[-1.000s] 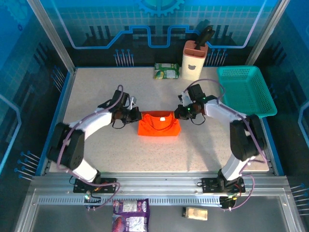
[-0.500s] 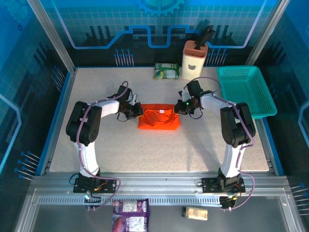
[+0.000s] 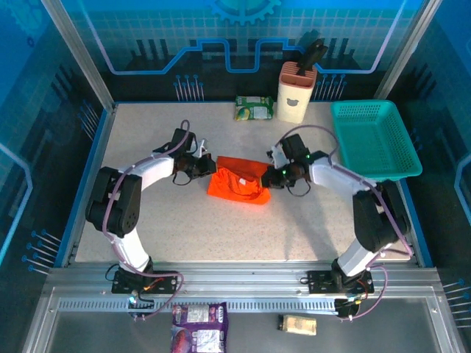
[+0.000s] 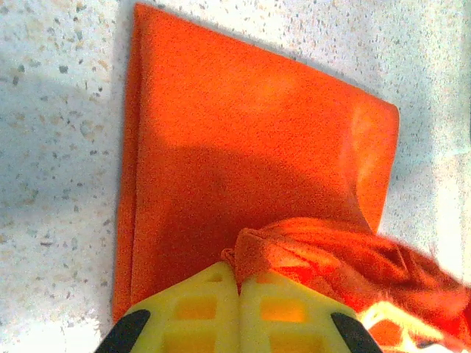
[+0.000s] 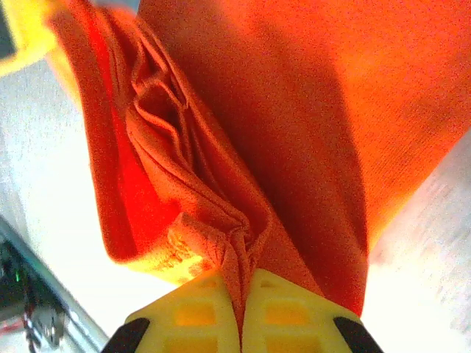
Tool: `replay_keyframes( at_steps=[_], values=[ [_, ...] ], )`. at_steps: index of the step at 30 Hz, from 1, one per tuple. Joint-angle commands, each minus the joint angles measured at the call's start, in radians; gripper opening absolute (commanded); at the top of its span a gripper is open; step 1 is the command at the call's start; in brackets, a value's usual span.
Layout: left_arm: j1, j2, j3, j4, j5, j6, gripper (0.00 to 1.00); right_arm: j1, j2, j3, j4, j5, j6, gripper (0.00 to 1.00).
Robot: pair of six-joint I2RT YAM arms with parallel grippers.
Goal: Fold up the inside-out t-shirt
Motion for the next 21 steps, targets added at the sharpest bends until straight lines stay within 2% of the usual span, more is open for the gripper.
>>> replay_keyframes(
  at_steps=[1, 7, 9, 14, 21],
  values=[
    [0.002, -0.011, -0.012, -0.045, 0.002, 0.053, 0.00, 0.042, -0.068, -0.102, 0.036, 0.025, 0.119, 0.00],
    [0.002, 0.099, 0.070, -0.049, 0.018, 0.101, 0.00, 0.034, -0.003, -0.109, 0.074, 0.081, 0.152, 0.13],
    [0.003, 0.125, 0.102, -0.058, 0.016, 0.114, 0.00, 0.023, 0.014, -0.083, 0.061, 0.103, 0.126, 0.14],
    [0.003, 0.145, 0.136, -0.051, 0.021, 0.121, 0.00, -0.032, 0.039, 0.026, -0.006, 0.101, 0.003, 0.14],
    [0.003, 0.160, 0.179, -0.085, 0.018, 0.149, 0.00, -0.086, 0.099, 0.216, -0.192, 0.028, -0.248, 0.36]
  ],
)
